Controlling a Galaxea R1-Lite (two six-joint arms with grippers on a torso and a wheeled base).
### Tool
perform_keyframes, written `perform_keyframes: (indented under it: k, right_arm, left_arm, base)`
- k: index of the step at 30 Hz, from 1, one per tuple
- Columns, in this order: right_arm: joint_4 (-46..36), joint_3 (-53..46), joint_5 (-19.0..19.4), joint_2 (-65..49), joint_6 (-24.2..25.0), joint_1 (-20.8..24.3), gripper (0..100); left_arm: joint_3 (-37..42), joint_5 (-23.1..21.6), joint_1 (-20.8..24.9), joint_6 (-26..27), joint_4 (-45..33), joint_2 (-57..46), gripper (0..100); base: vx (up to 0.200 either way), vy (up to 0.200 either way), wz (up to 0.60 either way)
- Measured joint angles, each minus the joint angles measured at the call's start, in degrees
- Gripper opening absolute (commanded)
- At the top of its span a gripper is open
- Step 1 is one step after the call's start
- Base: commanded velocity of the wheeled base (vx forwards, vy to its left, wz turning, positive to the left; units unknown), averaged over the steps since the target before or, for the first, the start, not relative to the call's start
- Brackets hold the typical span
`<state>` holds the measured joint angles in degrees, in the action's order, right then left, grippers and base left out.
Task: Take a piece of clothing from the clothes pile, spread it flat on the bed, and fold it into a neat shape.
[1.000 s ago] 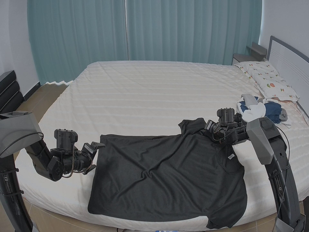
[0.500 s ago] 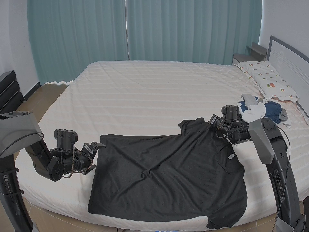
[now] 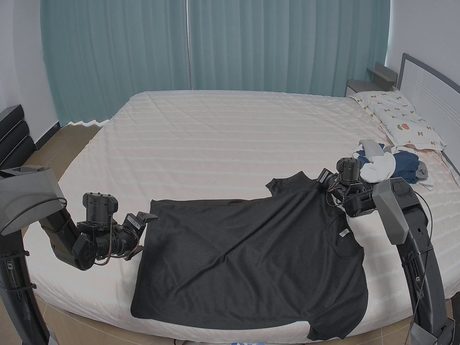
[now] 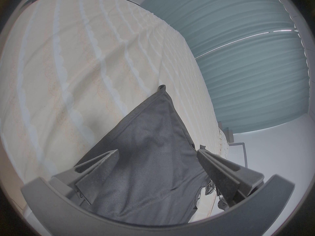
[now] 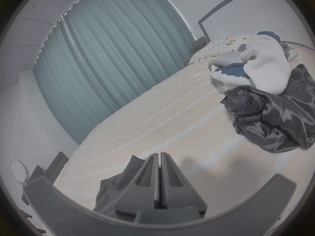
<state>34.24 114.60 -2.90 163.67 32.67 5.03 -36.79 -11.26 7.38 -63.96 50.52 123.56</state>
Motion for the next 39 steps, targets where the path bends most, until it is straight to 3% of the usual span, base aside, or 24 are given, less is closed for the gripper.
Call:
perform_keyframes:
  k: [1, 2, 10, 17, 32, 39]
  right_arm:
    - [-0.01, 0.00, -0.05, 0.13, -0.22, -0.05, 0]
    - [-0.11, 0.00, -0.07, 0.33, -0.60, -0.05, 100]
    - [-0.12, -0.16, -1.77, 0.72, -0.90, -0.46, 100]
    - [0.35, -4.57, -1.85, -1.76, -0.73, -0.50, 100]
    - [1.61, -13.06, -1.08, -6.67, -0.84, -0.09, 100]
    - [1.74, -14.58, -0.87, -6.95, -0.87, 0.00, 100]
  left_arm:
    - [-0.02, 0.00, 0.00, 0.02, 0.00, 0.02, 100]
    - [-0.02, 0.02, 0.00, 0.02, 0.00, 0.06, 100]
    - [-1.84, -0.12, -0.40, -0.57, -0.44, 0.33, 100]
    - [-8.90, 1.23, -0.73, 0.71, -2.89, 1.83, 100]
    - [-43.83, 2.32, -2.83, 7.96, -18.55, 15.41, 100]
    - [-50.86, 5.85, -3.19, 9.97, -21.02, 22.49, 100]
  base:
    - [0.000, 0.000, 0.00]
    - [0.000, 0.000, 0.00]
    - [0.000, 0.000, 0.00]
    - [0.000, 0.000, 0.00]
    - [0.000, 0.000, 0.00]
    - [0.000, 0.000, 0.00]
